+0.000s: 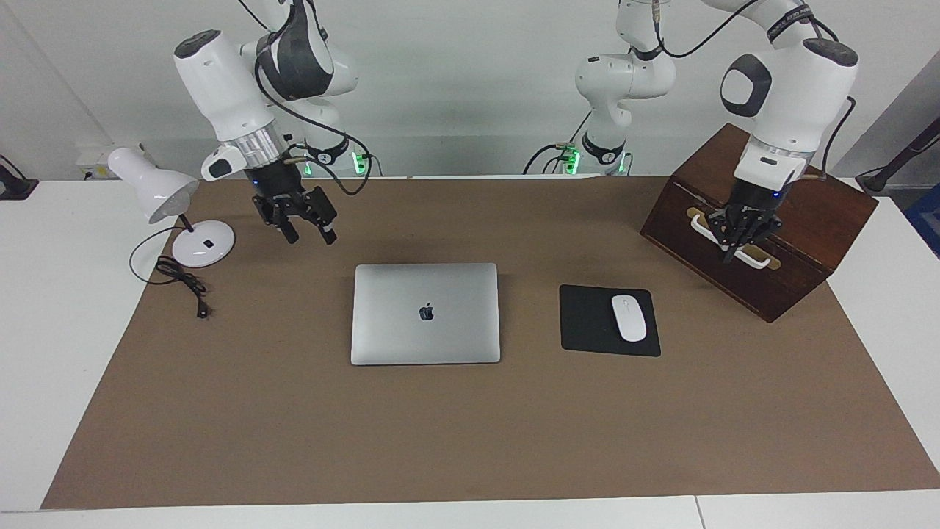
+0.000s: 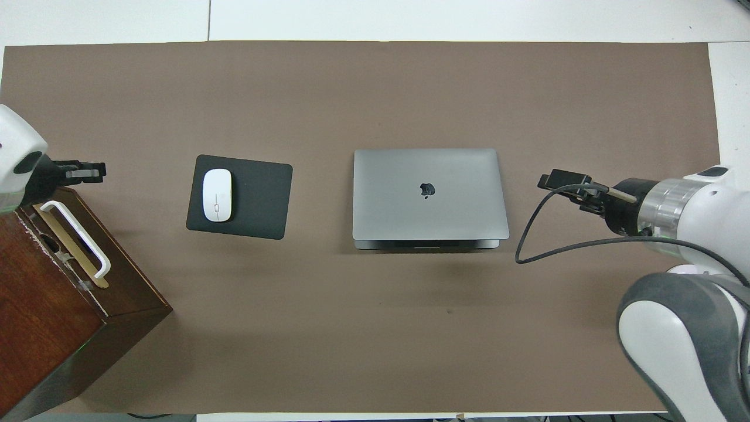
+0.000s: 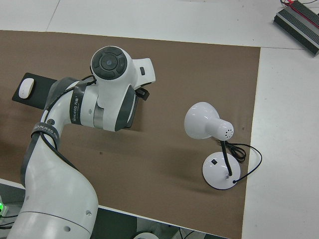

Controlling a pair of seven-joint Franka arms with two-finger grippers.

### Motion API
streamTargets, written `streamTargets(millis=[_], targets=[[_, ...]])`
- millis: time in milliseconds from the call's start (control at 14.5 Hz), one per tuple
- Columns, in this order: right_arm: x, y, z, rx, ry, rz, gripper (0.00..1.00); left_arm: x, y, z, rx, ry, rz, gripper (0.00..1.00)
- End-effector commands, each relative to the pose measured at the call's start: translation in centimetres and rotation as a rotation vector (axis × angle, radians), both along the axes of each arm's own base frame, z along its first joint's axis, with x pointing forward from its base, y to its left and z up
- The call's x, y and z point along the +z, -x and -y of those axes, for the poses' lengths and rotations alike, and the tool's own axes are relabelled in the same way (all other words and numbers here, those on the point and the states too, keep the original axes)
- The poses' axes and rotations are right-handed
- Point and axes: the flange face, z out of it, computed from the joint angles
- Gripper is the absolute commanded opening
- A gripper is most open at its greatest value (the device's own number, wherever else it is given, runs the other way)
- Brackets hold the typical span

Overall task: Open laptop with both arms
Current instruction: 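Move the left gripper toward the laptop front while the right gripper approaches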

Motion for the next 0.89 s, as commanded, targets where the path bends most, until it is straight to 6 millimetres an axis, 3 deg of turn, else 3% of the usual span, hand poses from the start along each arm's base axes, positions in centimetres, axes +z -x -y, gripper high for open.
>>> streamTargets(millis=[0,275,550,825], targets=[[-2.5,3.1,-1.8,-0.114,-0.146,0.043,1.00,-3.1,4.4,2.3,-0.065,0.010,0.073,0.00],[-5.6,5.7,-6.2,-0.213,-0.261,0.090,1.00,-6.2,7.4,5.9,-0.137,0.013,0.126,0.00],[-7.5,7.7,-9.5,-0.284,-0.321,0.099,1.00,-8.8,10.2,9.8,-0.209,0.024,0.201,0.00],[-10.4,9.9,-13.1,-0.376,-0.326,0.108,1.00,-10.6,11.9,12.2,-0.260,0.032,0.253,0.00]])
